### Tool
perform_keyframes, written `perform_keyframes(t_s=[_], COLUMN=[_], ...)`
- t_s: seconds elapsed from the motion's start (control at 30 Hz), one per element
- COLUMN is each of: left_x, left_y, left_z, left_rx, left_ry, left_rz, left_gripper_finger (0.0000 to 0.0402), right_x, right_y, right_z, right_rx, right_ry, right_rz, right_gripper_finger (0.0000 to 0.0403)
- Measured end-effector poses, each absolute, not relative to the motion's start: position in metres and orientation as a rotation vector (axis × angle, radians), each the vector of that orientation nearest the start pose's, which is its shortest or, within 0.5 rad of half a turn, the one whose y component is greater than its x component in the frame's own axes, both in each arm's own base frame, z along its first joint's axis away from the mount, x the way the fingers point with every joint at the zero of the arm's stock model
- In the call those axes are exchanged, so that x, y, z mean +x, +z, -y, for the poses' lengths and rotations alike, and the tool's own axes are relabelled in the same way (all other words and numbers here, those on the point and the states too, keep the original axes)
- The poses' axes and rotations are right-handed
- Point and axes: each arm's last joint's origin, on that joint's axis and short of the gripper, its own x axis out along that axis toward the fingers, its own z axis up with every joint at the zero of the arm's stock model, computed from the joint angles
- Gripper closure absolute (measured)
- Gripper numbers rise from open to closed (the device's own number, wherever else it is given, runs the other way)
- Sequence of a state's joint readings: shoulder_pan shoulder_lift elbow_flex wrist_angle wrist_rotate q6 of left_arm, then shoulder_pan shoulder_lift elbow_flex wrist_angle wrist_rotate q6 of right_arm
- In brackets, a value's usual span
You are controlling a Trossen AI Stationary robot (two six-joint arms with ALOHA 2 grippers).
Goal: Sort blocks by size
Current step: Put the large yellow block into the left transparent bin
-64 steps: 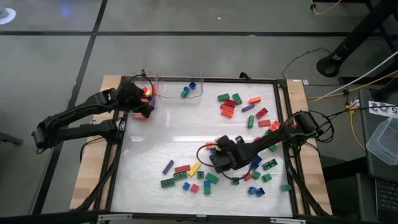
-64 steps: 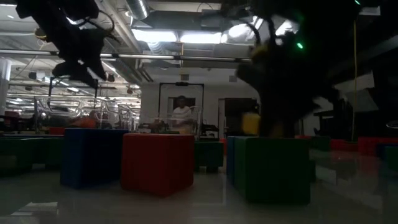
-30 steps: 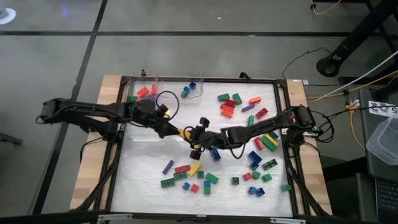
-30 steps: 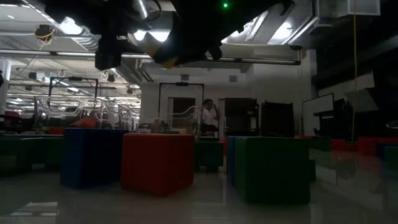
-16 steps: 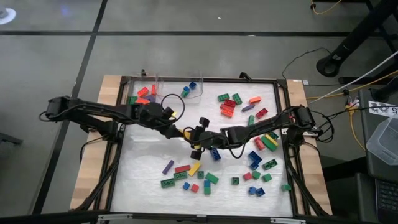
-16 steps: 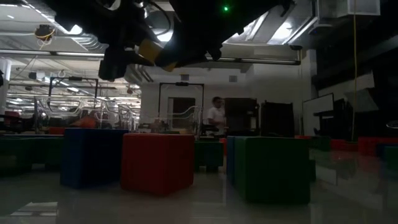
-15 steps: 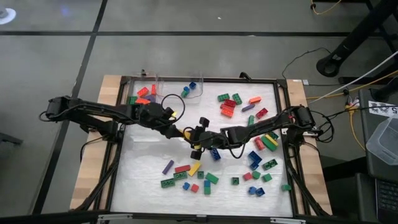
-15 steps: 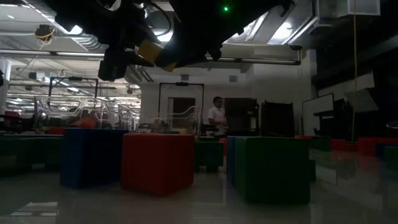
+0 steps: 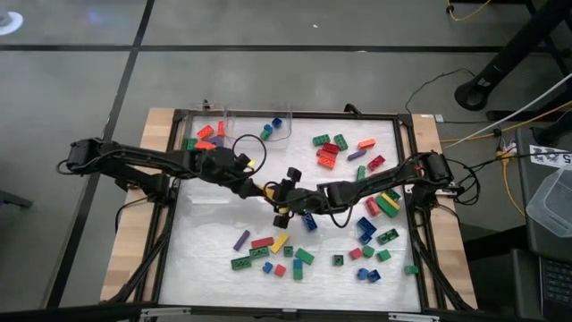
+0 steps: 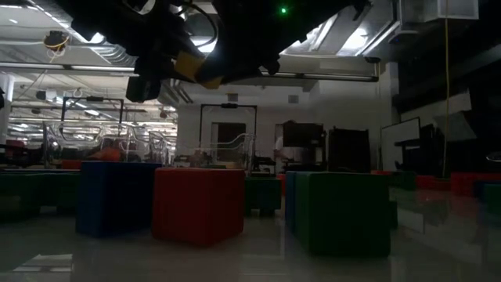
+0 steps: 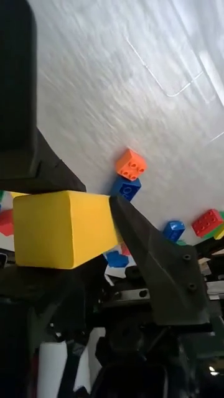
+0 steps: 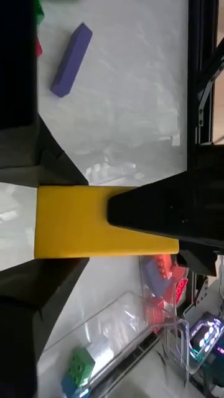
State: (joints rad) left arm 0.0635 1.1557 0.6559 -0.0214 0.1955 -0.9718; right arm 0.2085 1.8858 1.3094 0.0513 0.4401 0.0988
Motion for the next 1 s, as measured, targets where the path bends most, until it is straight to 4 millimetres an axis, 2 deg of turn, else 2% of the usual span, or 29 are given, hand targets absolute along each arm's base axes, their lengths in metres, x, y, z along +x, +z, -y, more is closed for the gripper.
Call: perform_keyframes(t_s=[0.23, 0.4, 0.57, 0.73, 0.87, 1.0], left_x=[0.238, 0.225, 0.199, 0.169, 0.145, 0.121], left_y=[0.235, 0.244, 0.255, 0.269, 0.277, 0.281], left_z=[-0.017, -0.03, -0.047, -0.058, -0.064, -0.068], left_rx=[-0.974, -0.92, -0.831, -0.773, -0.673, -0.541], left_ry=[0.139, 0.151, 0.268, 0.337, 0.43, 0.615], left_rz=[-0.516, -0.497, -0.457, -0.405, -0.358, -0.342], left_gripper_finger=[0.0282, 0.0282, 0.028, 0.0279, 0.0278, 0.0278], right_x=[0.414, 0.405, 0.391, 0.387, 0.386, 0.392], right_y=[0.229, 0.243, 0.244, 0.236, 0.222, 0.204], right_z=[-0.077, -0.085, -0.107, -0.121, -0.131, -0.128], right_rx=[-0.051, -0.024, -0.03, -0.049, -0.065, -0.13], right_ry=[-0.237, -0.173, -0.045, 0.059, 0.103, 0.103], right_rz=[-0.472, -0.476, -0.565, -0.62, -0.671, -0.723], right_gripper_finger=[0.0161, 0.0133, 0.0132, 0.014, 0.0148, 0.0157])
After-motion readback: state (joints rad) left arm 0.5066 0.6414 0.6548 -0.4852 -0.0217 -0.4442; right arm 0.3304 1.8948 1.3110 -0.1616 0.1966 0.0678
